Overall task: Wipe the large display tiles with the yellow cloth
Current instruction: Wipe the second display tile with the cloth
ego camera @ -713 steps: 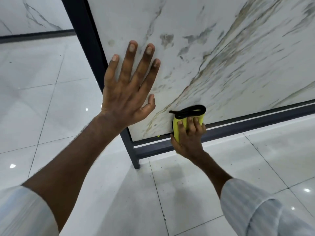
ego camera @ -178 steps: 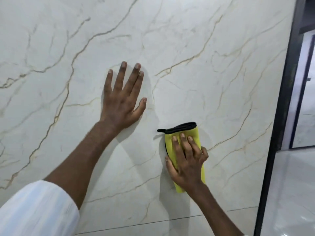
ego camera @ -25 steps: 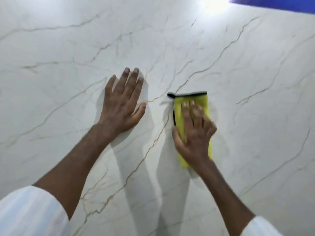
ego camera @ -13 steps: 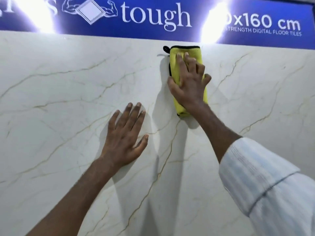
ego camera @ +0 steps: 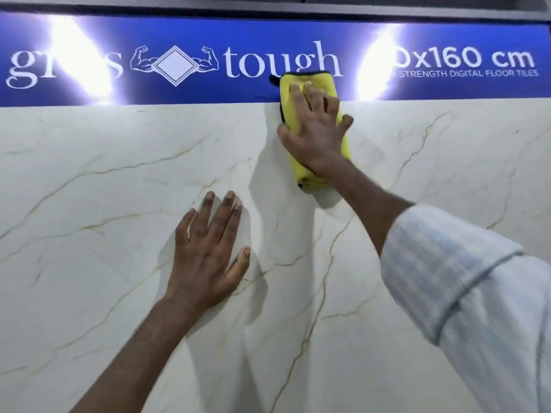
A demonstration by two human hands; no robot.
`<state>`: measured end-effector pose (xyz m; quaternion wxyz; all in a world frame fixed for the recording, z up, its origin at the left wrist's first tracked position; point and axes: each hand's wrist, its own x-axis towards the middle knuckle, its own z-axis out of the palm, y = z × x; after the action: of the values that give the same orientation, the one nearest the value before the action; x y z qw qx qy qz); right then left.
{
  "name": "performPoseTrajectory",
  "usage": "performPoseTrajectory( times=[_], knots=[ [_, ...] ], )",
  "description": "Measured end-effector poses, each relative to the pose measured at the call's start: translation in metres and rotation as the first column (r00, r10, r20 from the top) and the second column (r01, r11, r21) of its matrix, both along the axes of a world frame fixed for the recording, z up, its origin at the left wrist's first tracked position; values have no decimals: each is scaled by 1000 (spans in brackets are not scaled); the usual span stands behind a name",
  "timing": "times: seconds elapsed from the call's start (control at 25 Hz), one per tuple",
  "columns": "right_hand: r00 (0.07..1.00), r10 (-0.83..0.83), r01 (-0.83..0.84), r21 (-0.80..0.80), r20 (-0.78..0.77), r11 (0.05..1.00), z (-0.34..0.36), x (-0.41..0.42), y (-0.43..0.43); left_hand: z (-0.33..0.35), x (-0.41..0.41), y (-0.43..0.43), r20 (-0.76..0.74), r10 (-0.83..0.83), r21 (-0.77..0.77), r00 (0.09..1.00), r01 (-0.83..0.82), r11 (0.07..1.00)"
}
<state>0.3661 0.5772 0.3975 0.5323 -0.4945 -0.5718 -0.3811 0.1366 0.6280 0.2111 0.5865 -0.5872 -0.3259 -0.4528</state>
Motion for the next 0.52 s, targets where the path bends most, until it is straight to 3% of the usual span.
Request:
performPoseTrajectory(
  times=[0.16, 0.36, 0.52],
  knots=[
    [980, 194, -199, -169, -44, 965, 45, -25, -9, -3, -1, -1, -20, -23, -7, 1000, 23, 1000],
    [955, -130, 122, 48, 265, 991, 11, -14, 4, -3, -3, 2, -21, -68, -14, 997, 68, 998],
    [984, -137, 129, 81, 109, 988, -66, -17, 11, -3, -3, 2, -27, -58, -38, 998, 57, 998]
  ],
)
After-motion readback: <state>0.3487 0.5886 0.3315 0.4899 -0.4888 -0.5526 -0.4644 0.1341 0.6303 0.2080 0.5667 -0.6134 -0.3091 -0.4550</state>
